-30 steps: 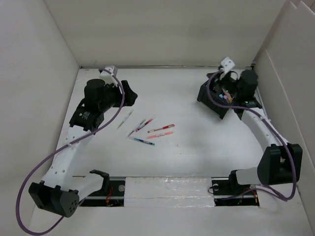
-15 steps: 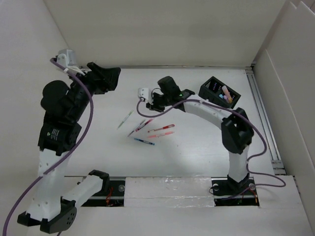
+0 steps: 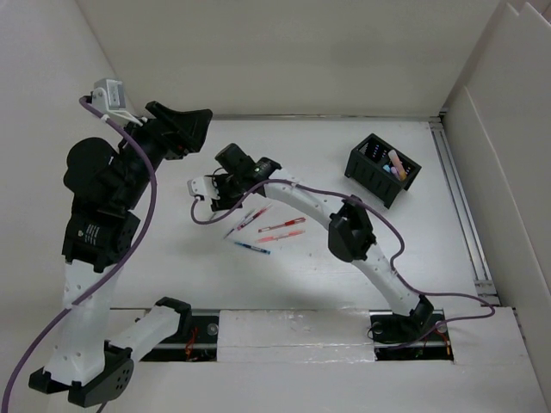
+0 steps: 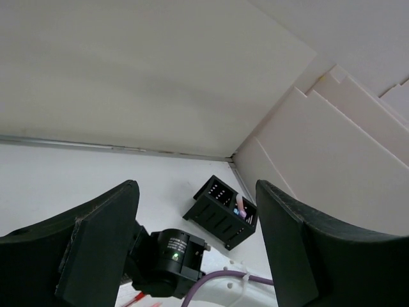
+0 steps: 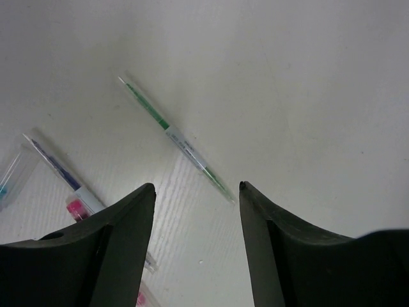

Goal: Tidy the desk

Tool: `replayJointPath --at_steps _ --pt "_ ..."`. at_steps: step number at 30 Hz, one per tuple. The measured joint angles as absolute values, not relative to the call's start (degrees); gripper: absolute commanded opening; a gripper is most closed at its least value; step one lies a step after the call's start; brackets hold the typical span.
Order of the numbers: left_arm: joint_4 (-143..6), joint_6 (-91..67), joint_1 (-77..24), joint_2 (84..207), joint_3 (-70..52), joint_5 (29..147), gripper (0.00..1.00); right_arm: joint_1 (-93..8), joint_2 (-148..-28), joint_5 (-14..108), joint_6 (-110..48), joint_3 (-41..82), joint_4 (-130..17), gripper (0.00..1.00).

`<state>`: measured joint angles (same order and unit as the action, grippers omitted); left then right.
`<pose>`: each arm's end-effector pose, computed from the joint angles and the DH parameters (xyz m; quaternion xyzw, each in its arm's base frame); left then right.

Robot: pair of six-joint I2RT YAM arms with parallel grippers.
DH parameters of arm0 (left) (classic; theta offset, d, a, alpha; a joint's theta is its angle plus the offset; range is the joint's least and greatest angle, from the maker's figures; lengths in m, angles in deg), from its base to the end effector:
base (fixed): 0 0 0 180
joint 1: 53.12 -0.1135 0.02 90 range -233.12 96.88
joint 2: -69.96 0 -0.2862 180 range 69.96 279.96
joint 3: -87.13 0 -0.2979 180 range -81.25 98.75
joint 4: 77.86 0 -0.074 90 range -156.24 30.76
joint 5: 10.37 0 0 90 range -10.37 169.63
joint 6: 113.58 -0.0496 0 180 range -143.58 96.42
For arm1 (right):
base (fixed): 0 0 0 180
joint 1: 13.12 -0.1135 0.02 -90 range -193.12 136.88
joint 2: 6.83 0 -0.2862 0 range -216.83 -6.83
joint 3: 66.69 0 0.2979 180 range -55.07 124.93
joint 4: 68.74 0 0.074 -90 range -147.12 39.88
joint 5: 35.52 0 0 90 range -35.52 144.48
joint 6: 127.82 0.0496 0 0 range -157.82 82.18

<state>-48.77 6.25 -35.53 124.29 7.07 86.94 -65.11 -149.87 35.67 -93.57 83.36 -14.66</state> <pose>0.1693 -0.0603 0.5939 -0.0128 0.5990 -0.3565 0.7169 0.3733 0.5037 0.2334 -0.7768 0.4931 0.1402 0.3658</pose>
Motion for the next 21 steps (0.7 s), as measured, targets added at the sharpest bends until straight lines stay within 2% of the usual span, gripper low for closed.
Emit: replayJointPath --at_steps 8,21 --pt "-48.97 6.51 -35.44 127.65 7.44 87.97 0.69 -66.88 -154.26 36.46 -94.68 90.15 -13.96 0.61" --pt "-48.77 5.94 -34.66 127.54 7.39 87.18 0.69 -67.62 -161.06 32.2 -94.33 90.85 -14.68 0.58"
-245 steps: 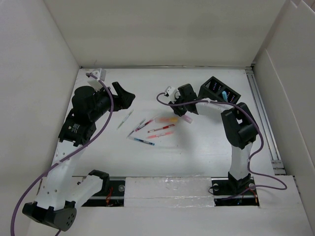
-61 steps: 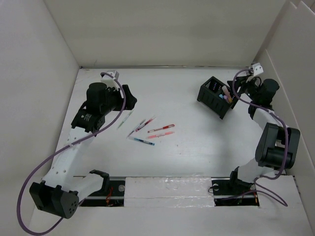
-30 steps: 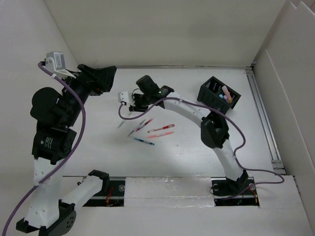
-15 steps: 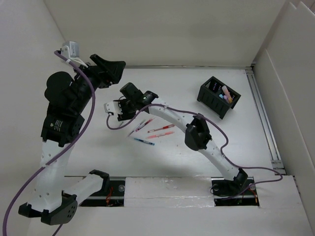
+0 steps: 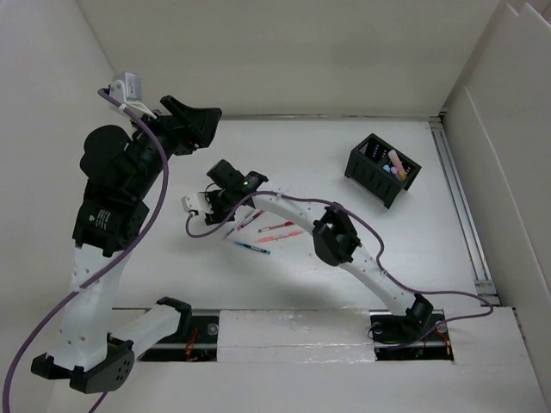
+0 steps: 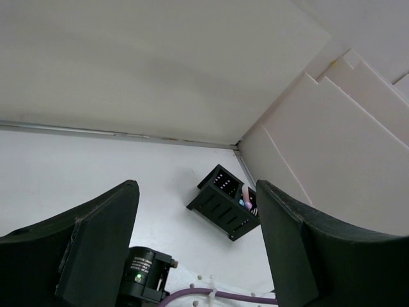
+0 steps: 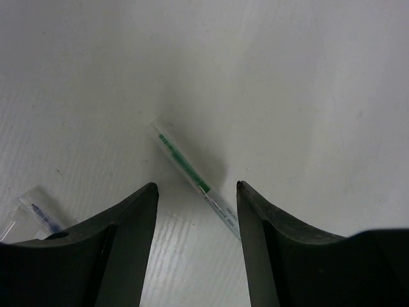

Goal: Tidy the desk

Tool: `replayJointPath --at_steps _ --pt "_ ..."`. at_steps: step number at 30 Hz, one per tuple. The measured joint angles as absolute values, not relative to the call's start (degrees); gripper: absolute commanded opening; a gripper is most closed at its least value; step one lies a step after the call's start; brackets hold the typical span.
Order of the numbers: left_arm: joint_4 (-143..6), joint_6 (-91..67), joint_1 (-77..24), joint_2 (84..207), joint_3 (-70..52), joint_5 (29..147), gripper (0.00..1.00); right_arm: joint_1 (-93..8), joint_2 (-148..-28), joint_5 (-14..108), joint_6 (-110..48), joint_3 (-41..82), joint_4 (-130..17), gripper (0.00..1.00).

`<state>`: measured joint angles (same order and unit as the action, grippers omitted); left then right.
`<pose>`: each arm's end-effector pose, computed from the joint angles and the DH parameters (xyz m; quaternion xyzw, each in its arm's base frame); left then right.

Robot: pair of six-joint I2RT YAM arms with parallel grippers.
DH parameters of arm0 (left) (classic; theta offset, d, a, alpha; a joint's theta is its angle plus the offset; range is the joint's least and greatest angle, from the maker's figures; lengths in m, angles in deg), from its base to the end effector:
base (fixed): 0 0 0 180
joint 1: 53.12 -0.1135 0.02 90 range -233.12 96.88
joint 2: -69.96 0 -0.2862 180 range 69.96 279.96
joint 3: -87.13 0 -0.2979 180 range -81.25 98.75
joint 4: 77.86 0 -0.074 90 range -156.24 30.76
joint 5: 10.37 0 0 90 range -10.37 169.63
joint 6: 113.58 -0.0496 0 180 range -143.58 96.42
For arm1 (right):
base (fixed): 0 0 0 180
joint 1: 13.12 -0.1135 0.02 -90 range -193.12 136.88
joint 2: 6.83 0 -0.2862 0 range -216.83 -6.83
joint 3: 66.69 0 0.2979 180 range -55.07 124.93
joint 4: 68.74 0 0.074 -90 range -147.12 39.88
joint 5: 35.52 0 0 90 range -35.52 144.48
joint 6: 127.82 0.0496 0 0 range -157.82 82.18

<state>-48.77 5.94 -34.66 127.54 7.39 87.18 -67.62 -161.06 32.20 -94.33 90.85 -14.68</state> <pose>0.1927 -0.0712 0.5860 -0.0080 0.6192 -0.3560 0.6998 0.3627 0.5409 0.1623 -0.7984 0.4699 0.1762 0.3327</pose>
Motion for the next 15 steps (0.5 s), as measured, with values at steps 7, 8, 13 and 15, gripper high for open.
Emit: replayJointPath --at_steps 7,8,13,15 --pt "-48.38 4.21 -33.19 127.57 7.39 85.63 0.69 -67.1 -162.5 28.64 -91.38 92.03 -16.41 0.56" --pt "-48.38 3.97 -33.19 127.57 7.39 85.39 0.69 -66.92 -162.83 27.96 -90.88 92.32 -16.85 0.55" --pt "-48.38 3.06 -33.19 127.54 7.39 84.36 0.69 -65.33 -163.62 23.7 -88.85 92.56 -17.5 0.44" --pt "-48.38 2.68 -33.19 127.54 7.39 83.81 0.69 -64.63 -163.7 22.38 -88.39 92.21 -17.5 0.42"
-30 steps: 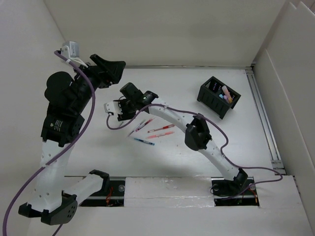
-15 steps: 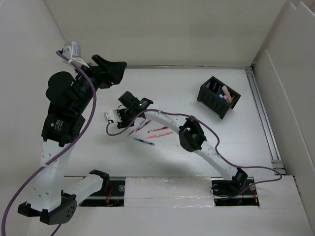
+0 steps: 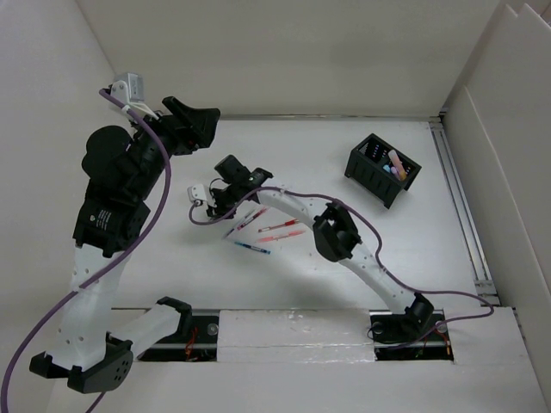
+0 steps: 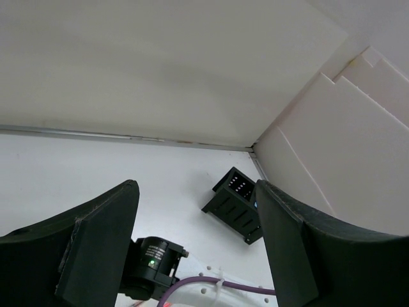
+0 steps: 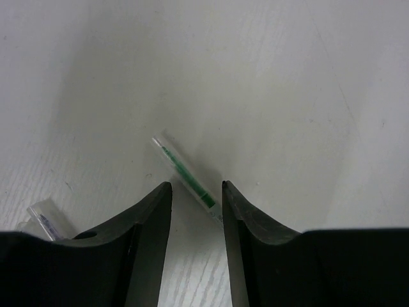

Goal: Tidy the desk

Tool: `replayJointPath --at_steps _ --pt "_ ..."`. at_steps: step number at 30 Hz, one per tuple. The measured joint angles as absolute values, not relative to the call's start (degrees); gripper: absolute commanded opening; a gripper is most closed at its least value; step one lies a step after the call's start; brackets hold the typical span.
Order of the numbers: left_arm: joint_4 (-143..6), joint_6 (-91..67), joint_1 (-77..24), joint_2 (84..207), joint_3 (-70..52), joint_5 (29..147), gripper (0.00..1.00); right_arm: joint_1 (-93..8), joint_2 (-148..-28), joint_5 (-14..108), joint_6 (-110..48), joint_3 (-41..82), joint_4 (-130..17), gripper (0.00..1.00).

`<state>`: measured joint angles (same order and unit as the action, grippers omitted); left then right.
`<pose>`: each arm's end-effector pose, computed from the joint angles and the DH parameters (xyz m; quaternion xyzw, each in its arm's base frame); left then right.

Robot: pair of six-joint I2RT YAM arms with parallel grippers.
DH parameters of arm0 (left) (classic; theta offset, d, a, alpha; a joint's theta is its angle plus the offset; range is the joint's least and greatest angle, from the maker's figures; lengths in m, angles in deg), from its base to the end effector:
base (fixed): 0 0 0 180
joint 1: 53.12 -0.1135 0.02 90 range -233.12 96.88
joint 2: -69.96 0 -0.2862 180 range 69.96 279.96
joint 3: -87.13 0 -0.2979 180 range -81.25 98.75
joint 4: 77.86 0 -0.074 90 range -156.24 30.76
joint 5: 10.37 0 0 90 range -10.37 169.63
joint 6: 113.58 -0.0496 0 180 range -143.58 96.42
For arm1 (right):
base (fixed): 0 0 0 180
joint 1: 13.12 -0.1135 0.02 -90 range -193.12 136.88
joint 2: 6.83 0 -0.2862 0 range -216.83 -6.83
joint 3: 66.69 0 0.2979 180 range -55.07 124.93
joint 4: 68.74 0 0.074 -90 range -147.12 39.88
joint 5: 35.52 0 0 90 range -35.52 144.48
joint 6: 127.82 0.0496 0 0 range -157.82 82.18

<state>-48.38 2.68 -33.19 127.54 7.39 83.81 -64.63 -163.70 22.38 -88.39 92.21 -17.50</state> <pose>0.1922 -0.0735 0.5852 -0.0057 0.6214 -0.3280 0.7115 0.3881 0.5304 0.1486 -0.7610 0.4915 0.2619 0.3328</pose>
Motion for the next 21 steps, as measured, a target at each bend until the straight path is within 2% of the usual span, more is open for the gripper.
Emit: replayJointPath --at_steps 9,13,14,15,17,19,21 --pt "-48.33 0.8 -33.19 126.25 7.39 80.27 0.69 -63.29 -161.19 20.11 -89.75 87.2 -17.22 0.24" --pt "-48.44 0.54 -33.19 125.23 7.26 79.07 0.69 -63.31 -160.29 21.03 -90.64 86.22 -16.26 0.23" --pt "-48.46 0.52 -33.19 124.9 7.15 78.94 0.69 -63.29 -160.01 21.27 -90.84 85.8 -16.12 0.26" --pt "-48.55 0.5 -33.19 124.64 6.96 78.87 0.69 -63.29 -159.53 21.73 -91.08 85.26 -15.93 0.33" --pt "-48.68 0.5 -33.19 124.18 6.45 78.72 0.69 -63.23 -158.63 23.04 -91.6 84.45 -15.23 0.36" --pt "-48.79 0.52 -33.19 124.11 6.24 78.7 0.69 -63.14 -158.57 23.26 -91.69 84.32 -15.03 0.35" --pt "-48.83 0.52 -33.19 124.18 6.06 78.72 0.69 -62.94 -158.57 23.5 -91.76 84.32 -14.9 0.27"
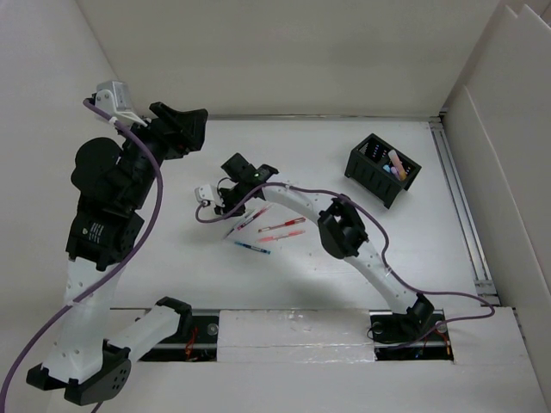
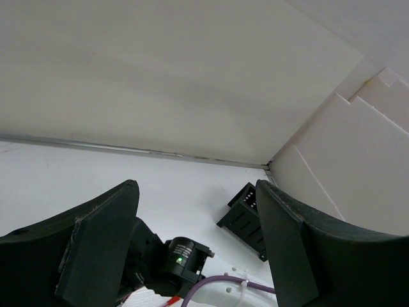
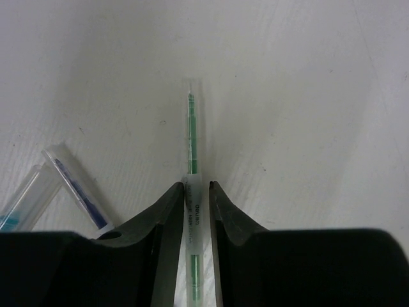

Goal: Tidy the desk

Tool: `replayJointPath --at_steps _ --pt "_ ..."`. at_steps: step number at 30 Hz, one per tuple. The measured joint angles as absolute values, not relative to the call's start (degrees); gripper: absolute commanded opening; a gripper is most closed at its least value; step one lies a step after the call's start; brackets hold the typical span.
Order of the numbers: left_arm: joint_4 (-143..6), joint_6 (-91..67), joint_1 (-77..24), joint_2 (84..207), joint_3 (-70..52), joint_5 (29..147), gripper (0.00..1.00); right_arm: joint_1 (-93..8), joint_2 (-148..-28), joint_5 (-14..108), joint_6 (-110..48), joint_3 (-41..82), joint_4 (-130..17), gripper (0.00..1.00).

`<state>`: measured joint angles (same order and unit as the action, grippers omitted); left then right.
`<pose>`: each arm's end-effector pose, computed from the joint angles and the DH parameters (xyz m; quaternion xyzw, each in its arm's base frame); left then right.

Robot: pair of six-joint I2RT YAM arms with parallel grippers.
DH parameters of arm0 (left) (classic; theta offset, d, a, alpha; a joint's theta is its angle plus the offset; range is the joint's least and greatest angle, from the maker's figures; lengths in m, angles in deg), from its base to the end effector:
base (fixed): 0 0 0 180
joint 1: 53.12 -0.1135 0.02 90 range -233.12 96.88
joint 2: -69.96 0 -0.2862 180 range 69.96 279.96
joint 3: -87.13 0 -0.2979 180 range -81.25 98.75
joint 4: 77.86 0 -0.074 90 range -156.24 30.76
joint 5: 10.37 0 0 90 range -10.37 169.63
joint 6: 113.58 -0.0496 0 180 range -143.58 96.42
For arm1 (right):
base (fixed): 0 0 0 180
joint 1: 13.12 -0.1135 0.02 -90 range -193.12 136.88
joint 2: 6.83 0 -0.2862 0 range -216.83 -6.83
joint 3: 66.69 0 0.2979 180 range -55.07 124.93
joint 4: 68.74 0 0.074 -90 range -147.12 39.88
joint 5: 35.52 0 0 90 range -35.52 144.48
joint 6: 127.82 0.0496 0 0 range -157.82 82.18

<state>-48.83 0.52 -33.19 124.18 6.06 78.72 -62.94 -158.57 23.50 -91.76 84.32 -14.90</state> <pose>0.1727 -0.0618 0.5887 -0.0283 0.6034 -0.2943 0.7406 0.3918 0.5035 0.1503 -0.7724 0.5027 0.2437 0.3022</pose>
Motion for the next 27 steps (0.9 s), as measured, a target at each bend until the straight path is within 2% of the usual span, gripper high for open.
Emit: replayJointPath --at_steps 4,8,15,21,27 --pt "-48.83 0.52 -33.19 124.22 5.49 78.74 0.69 -62.77 -158.57 22.97 -91.89 84.14 -14.13 0.11" --pt "-48.81 0.52 -33.19 124.18 5.25 78.72 0.69 -62.53 -157.78 22.1 -92.06 82.42 -15.58 0.01" --pt "-48.59 0.54 -33.19 123.67 2.37 78.63 0.69 -62.4 -153.8 23.41 -92.06 76.12 -20.34 0.0" --pt "-48.42 0.52 -33.19 123.7 1.82 78.46 0.68 -61.43 -149.04 24.5 -90.84 75.88 -25.48 0.0" --pt "-48.24 -0.2 -33.19 123.85 2.43 77.13 0.69 -58.59 -138.11 22.84 -87.08 70.57 -33.94 0.0"
